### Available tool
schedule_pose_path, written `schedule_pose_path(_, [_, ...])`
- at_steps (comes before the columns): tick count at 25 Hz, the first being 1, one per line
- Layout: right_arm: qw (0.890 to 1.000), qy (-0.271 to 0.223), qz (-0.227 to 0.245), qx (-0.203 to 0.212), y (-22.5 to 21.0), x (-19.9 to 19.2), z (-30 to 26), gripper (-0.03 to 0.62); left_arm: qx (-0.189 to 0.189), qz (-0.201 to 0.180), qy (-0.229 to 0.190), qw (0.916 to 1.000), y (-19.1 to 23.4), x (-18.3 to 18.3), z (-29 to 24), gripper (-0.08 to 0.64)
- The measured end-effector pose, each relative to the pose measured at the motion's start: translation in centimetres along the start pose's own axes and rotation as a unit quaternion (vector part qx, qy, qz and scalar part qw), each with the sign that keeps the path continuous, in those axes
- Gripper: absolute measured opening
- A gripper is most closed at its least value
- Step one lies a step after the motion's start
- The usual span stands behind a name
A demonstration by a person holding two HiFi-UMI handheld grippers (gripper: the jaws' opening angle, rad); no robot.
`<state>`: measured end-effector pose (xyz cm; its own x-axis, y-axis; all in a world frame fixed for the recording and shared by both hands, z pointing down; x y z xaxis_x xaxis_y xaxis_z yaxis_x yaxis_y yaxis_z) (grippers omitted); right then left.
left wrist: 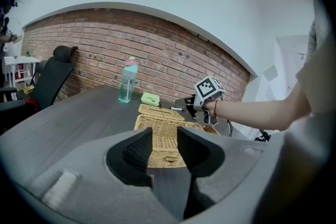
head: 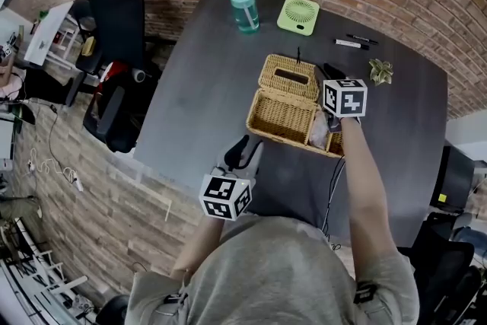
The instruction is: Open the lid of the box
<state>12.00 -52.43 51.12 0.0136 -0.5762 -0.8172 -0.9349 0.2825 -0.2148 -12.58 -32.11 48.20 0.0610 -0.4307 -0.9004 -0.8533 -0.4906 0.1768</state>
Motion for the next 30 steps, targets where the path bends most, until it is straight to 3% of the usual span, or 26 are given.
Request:
schedule_pose_path(11, [0.996,-0.078,0.041,0.03,5.6,-0.3,9.3,0.051,0.021,-0.009,-0.03,0.9993,-1.3,0.8,3.4,0.131])
schedule_pose_path(22, [0.989,-0.124,0.066,0.052,11.1,-4.3,17.5,0.009,0.012,-0.021,-0.034,0.9991,-3.0,-0.6,6.7,0.081])
schedule_pose_path(30, [0.987,-0.143,0.054,0.046,15.0,-7.7,21.8,0.003,0.0,-0.029,-0.043,0.9987,-3.6,-2.3,10.1,0.043])
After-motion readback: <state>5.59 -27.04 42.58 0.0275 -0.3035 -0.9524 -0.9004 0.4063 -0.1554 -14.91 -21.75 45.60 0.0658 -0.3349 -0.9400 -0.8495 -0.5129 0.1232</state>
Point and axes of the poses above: the fingertips, and each gripper's own axes: z backward along the fingers, y to its left, x out of its top, the point moved 7 cm from there along z, backward along the fingers, and after that the axes turned 6 degrees about -z, right-handed, at the moved point
